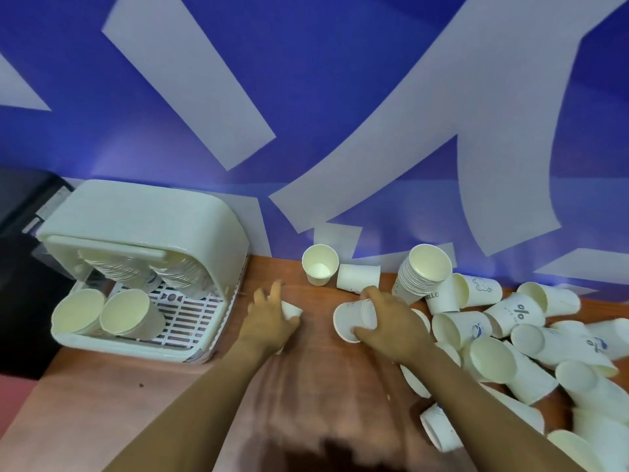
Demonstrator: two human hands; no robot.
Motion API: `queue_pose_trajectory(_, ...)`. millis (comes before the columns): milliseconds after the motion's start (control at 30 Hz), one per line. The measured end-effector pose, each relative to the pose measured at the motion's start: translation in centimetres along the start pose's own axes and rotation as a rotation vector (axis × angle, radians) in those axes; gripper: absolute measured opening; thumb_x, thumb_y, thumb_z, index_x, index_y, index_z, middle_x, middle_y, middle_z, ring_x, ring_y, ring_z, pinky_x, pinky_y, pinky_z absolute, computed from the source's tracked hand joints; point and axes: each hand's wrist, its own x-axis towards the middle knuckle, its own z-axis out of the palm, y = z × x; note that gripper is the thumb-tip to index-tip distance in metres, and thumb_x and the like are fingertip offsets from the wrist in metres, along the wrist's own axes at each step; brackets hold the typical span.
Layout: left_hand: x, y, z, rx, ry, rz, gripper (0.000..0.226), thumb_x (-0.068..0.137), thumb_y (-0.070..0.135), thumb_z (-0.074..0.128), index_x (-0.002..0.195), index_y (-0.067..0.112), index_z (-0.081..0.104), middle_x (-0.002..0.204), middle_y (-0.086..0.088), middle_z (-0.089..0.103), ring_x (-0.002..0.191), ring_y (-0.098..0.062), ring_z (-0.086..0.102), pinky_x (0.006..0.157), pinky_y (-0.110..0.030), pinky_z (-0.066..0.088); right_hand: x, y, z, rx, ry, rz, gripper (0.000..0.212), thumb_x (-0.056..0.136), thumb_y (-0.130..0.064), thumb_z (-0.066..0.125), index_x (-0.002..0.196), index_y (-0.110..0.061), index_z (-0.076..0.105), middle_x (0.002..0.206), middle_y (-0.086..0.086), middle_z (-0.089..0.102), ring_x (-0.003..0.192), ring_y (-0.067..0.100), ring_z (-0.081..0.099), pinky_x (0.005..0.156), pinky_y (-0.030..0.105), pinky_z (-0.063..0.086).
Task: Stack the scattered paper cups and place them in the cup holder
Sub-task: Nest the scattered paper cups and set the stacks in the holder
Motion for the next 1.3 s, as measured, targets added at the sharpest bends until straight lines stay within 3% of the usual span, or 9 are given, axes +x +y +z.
queue_pose_trajectory(167,-4.7,-0.1,-1.8,-0.083,0.035,0.091,0.079,0.077,0.037,0.068,0.142,0.032,0.023,0.131,-0.012,0.043,0.12,-0.032,0.044,0.101,-0.041,0.04,-3.7,-1.6,-0.4,0.18,0.089,0.055,0.053,0.071,-0.036,0.075,0.107,-0.028,0.035,0.105,-0.005,0.053,0.094,0.015,0.054,0.079,0.031,0.048)
queue_pose_trajectory(367,-11.5,-1.2,-2.7,-0.123,0.094,0.241,0.091,0.073,0.032,0.076,0.147,0.027,0.022,0.125,-0.005,0.034,0.115,-0.023,0.048,0.091,-0.022,0.036,-8.7,-3.5,0.3,0.257,0.123,0.11,0.091,0.061,-0.034,0.074,0.139,-0.031,0.027,0.127,-0.002,0.037,0.112,0.019,0.049,0.094,0.035,0.048)
queue_pose_trajectory(500,-14.8,-2.7,-3.2,-0.035,0.079,0.277,0.074,0.066,0.032,0.08,0.13,0.02,0.044,0.115,-0.001,0.031,0.108,-0.023,0.051,0.086,-0.022,0.04,-11.0,-5.1,1.2,0.187,0.073,0.177,0.098,0.067,-0.034,0.076,0.146,-0.031,0.019,0.132,0.002,0.025,0.115,0.02,0.045,0.097,0.03,0.043)
queue_pose_trajectory(600,-16.0,-3.0,-4.8,-0.058,0.107,0.29,0.074,0.061,0.036,0.083,0.124,0.022,0.047,0.114,0.001,0.031,0.108,-0.021,0.048,0.091,-0.027,0.042,-11.8,-6.9,1.4,0.22,0.115,0.125,0.093,0.067,-0.046,0.078,0.142,-0.029,0.025,0.132,0.0,0.029,0.118,0.018,0.043,0.09,0.024,0.036)
queue_pose_trajectory(700,-17.2,-3.1,-6.4,-0.063,0.174,0.312,0.076,0.062,0.044,0.082,0.125,0.027,0.045,0.112,0.004,0.031,0.109,-0.017,0.044,0.092,-0.027,0.042,-12.0,-8.7,2.0,0.369,0.18,0.087,0.086,0.064,-0.057,0.077,0.133,-0.029,0.035,0.127,-0.005,0.038,0.115,0.012,0.045,0.092,0.025,0.041)
queue_pose_trajectory(833,-18.9,-4.6,-7.5,-0.06,0.143,0.297,0.075,0.061,0.049,0.08,0.124,0.03,0.044,0.111,0.005,0.035,0.109,-0.017,0.045,0.09,-0.029,0.043,-12.7,-11.1,3.2,0.465,0.165,0.101,0.072,0.065,-0.062,0.073,0.122,-0.027,0.045,0.115,-0.006,0.048,0.099,0.01,0.053,0.078,0.026,0.046)
queue_pose_trajectory(967,-19.0,-5.8,-9.3,-0.037,0.1,0.328,0.072,0.065,0.046,0.078,0.125,0.029,0.043,0.112,0.003,0.035,0.112,-0.018,0.045,0.087,-0.026,0.04,-13.2,-12.5,4.0,0.436,0.198,0.092,0.071,0.07,-0.048,0.074,0.129,-0.026,0.041,0.123,-0.007,0.049,0.11,0.012,0.051,0.083,0.026,0.042)
queue_pose_trajectory(1100,-18.0,-6.0,-12.2,-0.052,0.094,0.4,0.082,0.065,0.047,0.076,0.137,0.031,0.038,0.119,0.002,0.032,0.12,-0.019,0.043,0.096,-0.026,0.037,-14.2,-14.4,3.8,0.496,0.226,0.089,0.097,0.07,-0.031,0.075,0.147,-0.035,0.015,0.143,-0.01,0.04,0.129,0.014,0.043,0.094,0.024,0.039)
queue_pose_trajectory(1300,-17.6,-9.0,-13.1,-0.043,-0.017,0.445,0.077,0.067,0.036,0.078,0.133,0.033,0.038,0.121,0.005,0.03,0.119,-0.018,0.046,0.095,-0.029,0.042,-14.8,-17.1,5.4,0.41,0.194,0.136,0.087,0.066,-0.034,0.077,0.139,-0.031,0.028,0.128,-0.006,0.051,0.112,0.014,0.05,0.089,0.027,0.044)
